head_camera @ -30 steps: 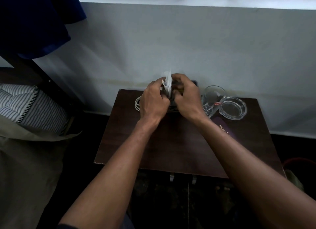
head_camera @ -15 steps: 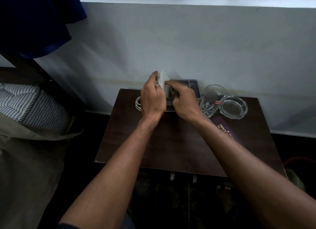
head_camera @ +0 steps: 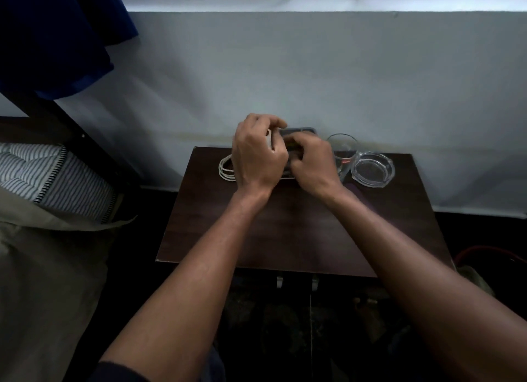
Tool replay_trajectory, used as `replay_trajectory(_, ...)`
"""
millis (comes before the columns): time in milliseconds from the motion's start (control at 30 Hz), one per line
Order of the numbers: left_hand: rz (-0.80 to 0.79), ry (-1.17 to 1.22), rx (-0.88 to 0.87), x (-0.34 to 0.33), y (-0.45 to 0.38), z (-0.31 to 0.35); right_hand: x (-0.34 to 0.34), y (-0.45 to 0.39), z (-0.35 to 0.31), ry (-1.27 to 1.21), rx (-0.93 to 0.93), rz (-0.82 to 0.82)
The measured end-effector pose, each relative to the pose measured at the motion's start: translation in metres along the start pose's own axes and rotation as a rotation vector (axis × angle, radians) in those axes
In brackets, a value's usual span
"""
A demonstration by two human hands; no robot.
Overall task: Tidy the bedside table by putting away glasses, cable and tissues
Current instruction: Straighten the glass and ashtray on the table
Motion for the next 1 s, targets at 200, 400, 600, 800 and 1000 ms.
replay_trajectory(200,-0.161,0.099,-0.017,-0.037,0.023,0.029,0.061,0.029,0.031,0.123,-0.207,0.136)
replay_trajectory(400,-0.385,0.058,0.072,-0.082,0.04,0.04,0.097,0.057,0.085,0.156,-0.407,0.134)
replay_trajectory(600,-0.383,-0.026,0.195,-0.103,0.029,0.045,0.089,0.046,0.107,-0.067,-0.424,-0.027)
replay_trajectory(800,-0.48,-0.082,0.255,-0.123,0.016,0.044,0.067,0.028,0.106,-0.215,-0.38,-0.082)
replay_trajectory(1000,-0.409,0.058,0.256,-0.115,0.012,0.055,0.07,0.03,0.103,-0.3,-0.338,0.078)
Point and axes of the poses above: each hand's wrist, its own y-axis away from the middle knuckle, its own x-axis out of the back of the hand, z = x × y, the point moved 6 cm from there along -y, towards the middle knuckle, and after that the axes turned 9 degrees about -z, right-handed, at the moved point
